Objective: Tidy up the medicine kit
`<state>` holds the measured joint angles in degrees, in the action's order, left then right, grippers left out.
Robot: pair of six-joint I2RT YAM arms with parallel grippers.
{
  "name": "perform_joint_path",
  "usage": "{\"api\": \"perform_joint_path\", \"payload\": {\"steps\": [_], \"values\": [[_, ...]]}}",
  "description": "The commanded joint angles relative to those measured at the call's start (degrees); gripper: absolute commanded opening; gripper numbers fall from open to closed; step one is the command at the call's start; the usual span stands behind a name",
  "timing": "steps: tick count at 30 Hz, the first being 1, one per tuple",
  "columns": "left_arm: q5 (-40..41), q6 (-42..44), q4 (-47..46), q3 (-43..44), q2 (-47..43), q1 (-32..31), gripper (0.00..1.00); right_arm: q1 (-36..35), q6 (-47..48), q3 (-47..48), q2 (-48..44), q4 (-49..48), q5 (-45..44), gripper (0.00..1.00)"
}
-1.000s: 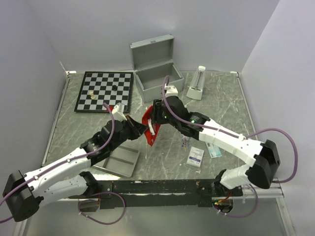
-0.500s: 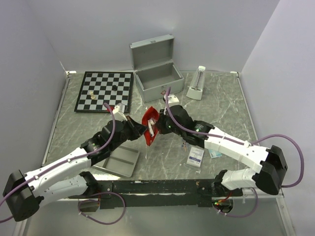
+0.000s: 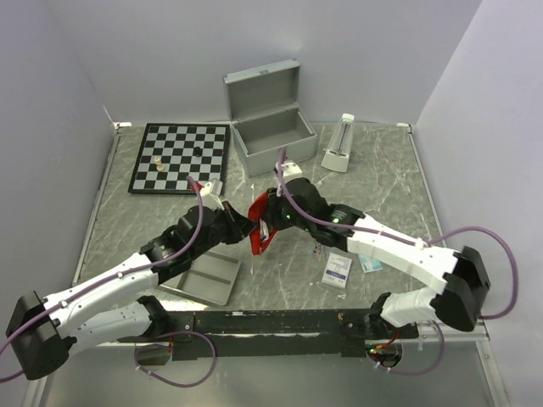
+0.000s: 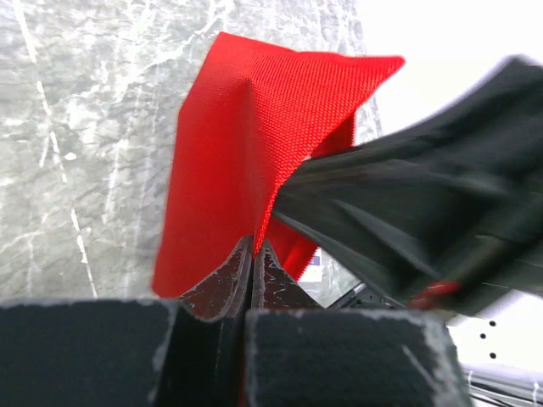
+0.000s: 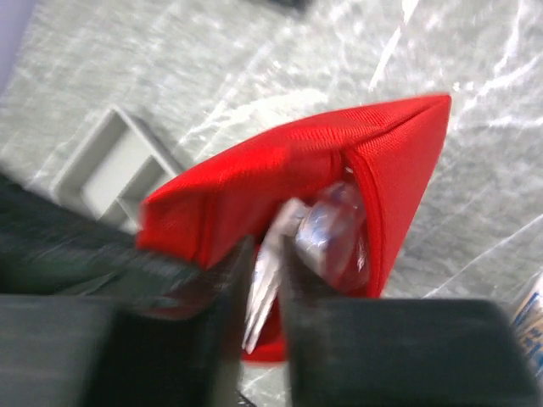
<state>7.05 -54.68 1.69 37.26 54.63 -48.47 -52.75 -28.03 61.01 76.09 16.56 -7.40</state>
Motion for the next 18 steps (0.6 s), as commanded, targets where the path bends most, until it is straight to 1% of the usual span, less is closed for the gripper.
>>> {"api": "perform_joint_path", "payload": {"steps": [1, 4, 6, 7, 8, 10, 12, 14, 15, 18], "values": [[2.3, 2.3, 0.9, 3.0, -1.9, 0.0, 0.01, -0.4, 2.3, 1.1, -8.3, -1.3, 1.6, 0.41], [2.9, 5.2, 2.8, 4.5, -1.5, 0.0, 0.01, -0.3, 3.7, 1.3, -12.0, 0.0, 1.2, 0.57], [1.8, 8.2, 4.4, 6.2, -0.8, 0.5, 0.01, -0.1, 5.0, 1.7, -13.8, 1.7, -0.3, 0.62], [0.1, 10.0, 5.0, 6.9, -0.1, 0.7, 0.01, 0.5, 5.7, 1.6, -14.7, 2.3, -1.0, 0.66], [-2.6, 12.4, 5.2, 7.4, 0.3, 1.4, 0.01, 1.3, 6.6, 1.2, -15.8, 2.9, -1.2, 0.7], [-8.7, 15.7, 6.2, 8.0, 0.7, 2.9, 0.01, 4.0, 7.5, 0.3, -17.3, 4.2, -0.2, 0.75], [-17.5, 18.7, 5.6, 7.4, 0.0, 5.2, 0.01, 6.8, 9.8, -1.2, -19.0, 3.9, 4.0, 0.8], [-27.2, 21.4, 4.9, 7.2, -0.4, 7.2, 0.01, 8.2, 12.5, -2.9, -20.7, 3.6, 7.0, 0.8], [-32.4, 22.7, 4.9, 7.4, -0.3, 8.1, 0.01, 8.4, 14.1, -3.9, -21.9, 2.8, 10.1, 0.8], [-42.6, 25.3, 5.8, 9.2, 0.9, 10.4, 0.01, 8.4, 17.2, -8.1, -27.2, -1.9, 17.3, 0.81]]}}
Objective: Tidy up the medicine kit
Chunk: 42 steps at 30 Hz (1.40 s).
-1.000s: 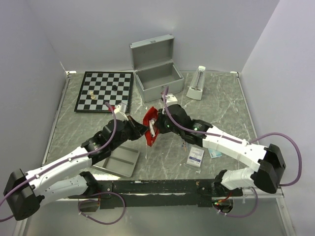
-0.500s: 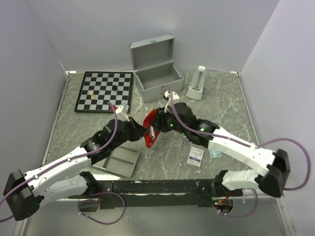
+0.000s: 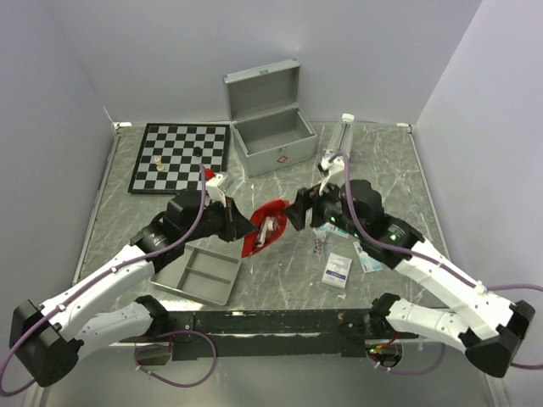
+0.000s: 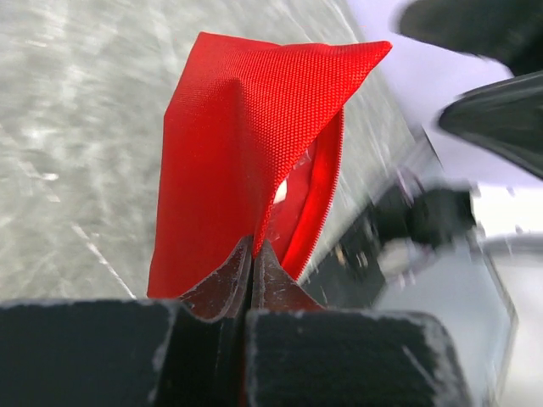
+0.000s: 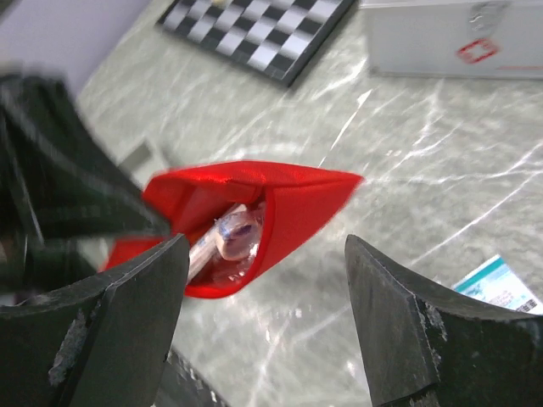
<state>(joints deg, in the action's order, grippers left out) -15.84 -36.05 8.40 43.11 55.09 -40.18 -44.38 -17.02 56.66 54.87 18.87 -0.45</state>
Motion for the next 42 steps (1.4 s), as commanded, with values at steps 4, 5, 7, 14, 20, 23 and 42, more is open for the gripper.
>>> {"api": "perform_joint_path", "payload": {"steps": [4, 5, 7, 14, 20, 23, 42], "values": [[-32.0, 10.2, 0.6, 5.9, 2.6, 3.4, 0.01, 0.0, 8.8, -6.6, -10.3, -6.1, 16.3, 0.81], [-34.0, 11.3, 1.3, 6.7, 2.9, 3.5, 0.01, 0.0, 9.6, -6.7, -10.5, -5.6, 17.3, 0.81], [-35.7, 13.6, 3.0, 8.3, 3.9, 3.5, 0.01, 0.0, 9.8, -7.4, -11.2, -6.0, 17.2, 0.79], [-41.8, 16.5, 3.9, 10.3, 6.8, 3.6, 0.01, 0.0, 9.9, -8.3, -10.7, -7.5, 19.4, 0.66], [-40.2, 16.3, 3.3, 9.3, 5.8, 3.5, 0.03, 0.0, 9.3, -9.4, -11.0, -10.0, 21.7, 0.42], [-34.9, 16.6, 5.6, 9.6, 5.6, 3.6, 0.14, 0.1, 9.0, -8.8, -10.1, -9.7, 22.7, 0.21], [-8.1, 0.1, -22.5, -13.6, -19.8, 10.4, 0.64, 10.5, -9.6, -3.1, -2.8, -6.1, 23.4, 0.0]]}}
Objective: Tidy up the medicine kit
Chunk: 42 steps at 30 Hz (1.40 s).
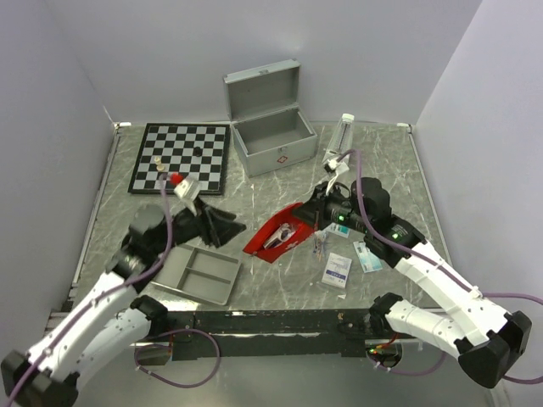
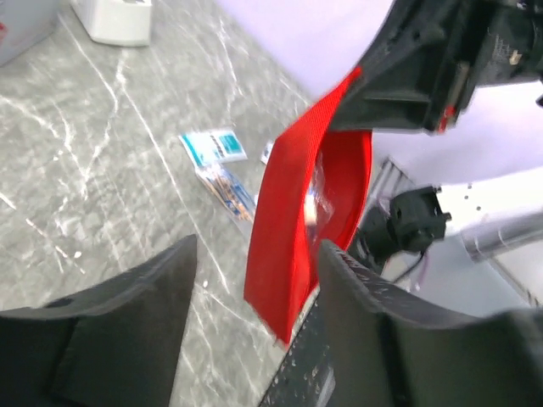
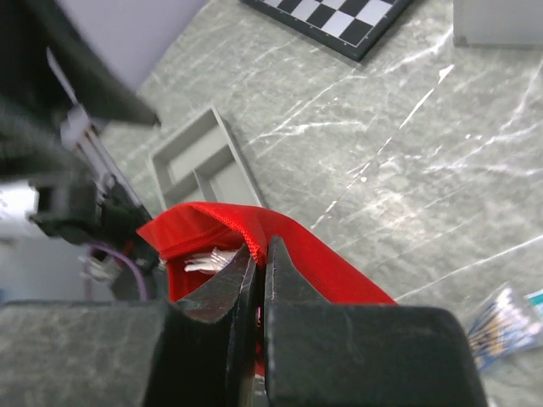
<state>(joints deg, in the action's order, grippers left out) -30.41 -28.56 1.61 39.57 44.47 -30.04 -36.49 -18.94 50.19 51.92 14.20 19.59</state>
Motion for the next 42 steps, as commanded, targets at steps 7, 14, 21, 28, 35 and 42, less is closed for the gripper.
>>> {"api": "perform_joint_path", "payload": {"steps": [7, 14, 21, 28, 35, 42], "values": [[9.1, -9.2, -11.5, -10.9, -11.9, 0.2, 0.98, 5.4, -15.0, 3.3, 0.9, -4.1, 8.3, 0.0], [2.5, -13.1, -22.9, -15.2, -11.3, 0.2, 0.9, 6.6, -17.1, 3.3, 0.5, -4.5, 9.8, 0.0], [-0.8, -14.4, -24.4, -14.6, -9.7, 0.2, 0.79, 9.2, -19.9, 1.8, -0.2, -6.5, 12.4, 0.0], [-3.8, -16.4, -27.8, -15.4, -9.5, 0.2, 0.81, 10.6, -21.6, 0.5, -0.4, -8.0, 13.1, 0.0], [-5.7, -15.6, -28.9, -15.2, -6.8, -1.5, 0.65, 10.9, -22.7, -0.4, -0.7, -9.6, 13.8, 0.0], [-5.9, -12.8, -27.6, -12.9, -2.7, -5.1, 0.56, 11.3, -24.6, -1.7, -0.4, -11.5, 14.9, 0.0]]}}
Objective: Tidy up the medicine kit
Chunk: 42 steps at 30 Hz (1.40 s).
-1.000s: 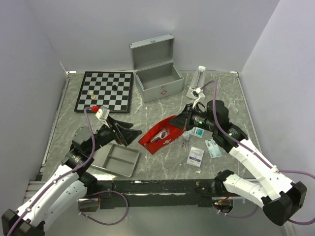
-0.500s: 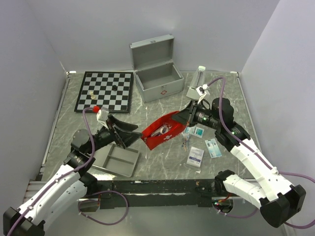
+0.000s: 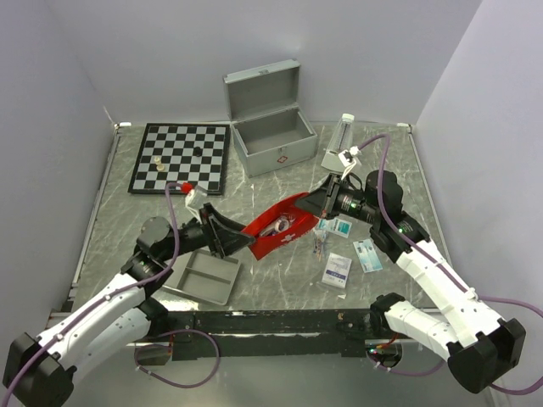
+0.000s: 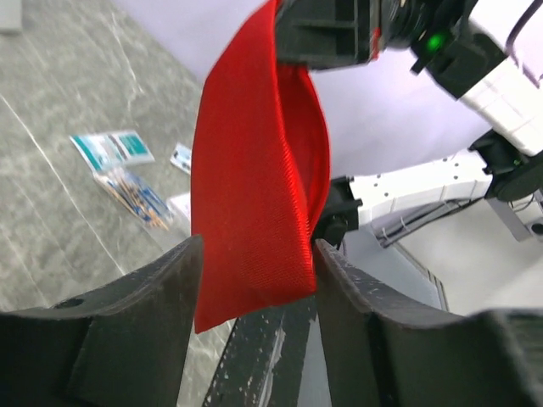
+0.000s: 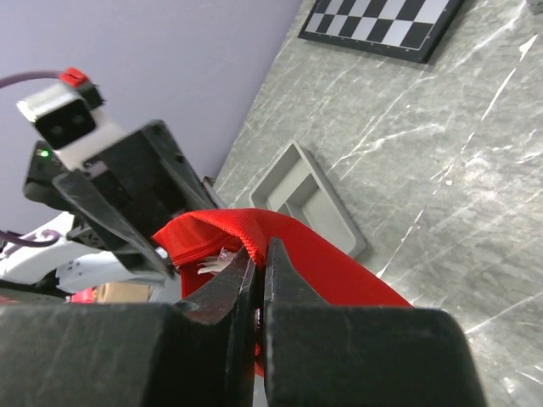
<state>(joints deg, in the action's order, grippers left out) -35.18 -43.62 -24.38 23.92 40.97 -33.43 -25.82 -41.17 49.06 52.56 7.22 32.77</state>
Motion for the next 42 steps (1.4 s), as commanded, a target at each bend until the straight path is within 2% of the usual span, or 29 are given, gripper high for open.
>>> {"api": "perform_joint_path", "payload": {"steps": [1, 3, 4, 10, 15, 18, 22, 25, 27, 30, 34, 38, 42], "values": [[-0.8, 2.7, -1.6, 2.7, 0.7, -2.0, 0.52, 0.7, -2.7, -0.8, -1.1, -4.8, 1.8, 0.0], [-0.7, 2.9, -2.0, 2.8, 0.4, -2.1, 0.42, 0.8, -2.9, -0.9, -1.1, -5.0, 1.9, 0.0], [0.0, 2.9, -1.6, 2.8, 0.3, -2.1, 0.41, 0.8, -2.9, -1.1, -1.1, -5.1, 1.9, 0.0], [3.2, 1.7, -1.9, 2.2, -2.4, -2.1, 0.58, 1.0, -2.6, -1.2, -1.2, -4.9, 1.9, 0.0], [4.4, 2.0, -1.3, 2.0, -3.2, -2.1, 0.57, 0.9, -2.7, -1.5, -1.3, -5.0, 1.9, 0.0], [4.1, 2.0, -1.6, 1.6, -2.8, -2.1, 0.5, 1.0, -2.8, -1.6, -1.3, -5.2, 2.0, 0.0], [5.4, 1.3, -2.6, 0.3, -3.5, -2.0, 0.32, 1.0, -2.9, -1.9, -1.5, -5.6, 2.2, 0.0], [6.0, 0.6, -4.2, -0.6, -4.0, -2.1, 0.25, 1.0, -3.0, -2.0, -1.7, -5.6, 2.3, 0.0], [5.2, 0.2, -4.6, -0.7, -3.3, -2.1, 0.29, 1.0, -3.0, -2.2, -1.7, -5.7, 2.1, 0.0], [3.5, -0.2, -5.3, -0.6, -2.2, -2.0, 0.4, 0.9, -3.1, -2.3, -1.8, -5.9, 2.2, 0.0], [3.7, 0.1, -5.1, -0.7, -2.3, -2.1, 0.39, 1.0, -3.1, -2.3, -1.8, -6.0, 2.1, 0.0], [3.9, 0.3, -4.7, -0.8, -2.1, -2.0, 0.27, 1.0, -3.1, -2.5, -1.8, -6.0, 2.1, 0.0], [3.7, -0.6, -5.9, -1.4, -1.9, -2.1, 0.08, 1.0, -3.0, -2.7, -1.8, -6.1, 2.1, 0.0]]}}
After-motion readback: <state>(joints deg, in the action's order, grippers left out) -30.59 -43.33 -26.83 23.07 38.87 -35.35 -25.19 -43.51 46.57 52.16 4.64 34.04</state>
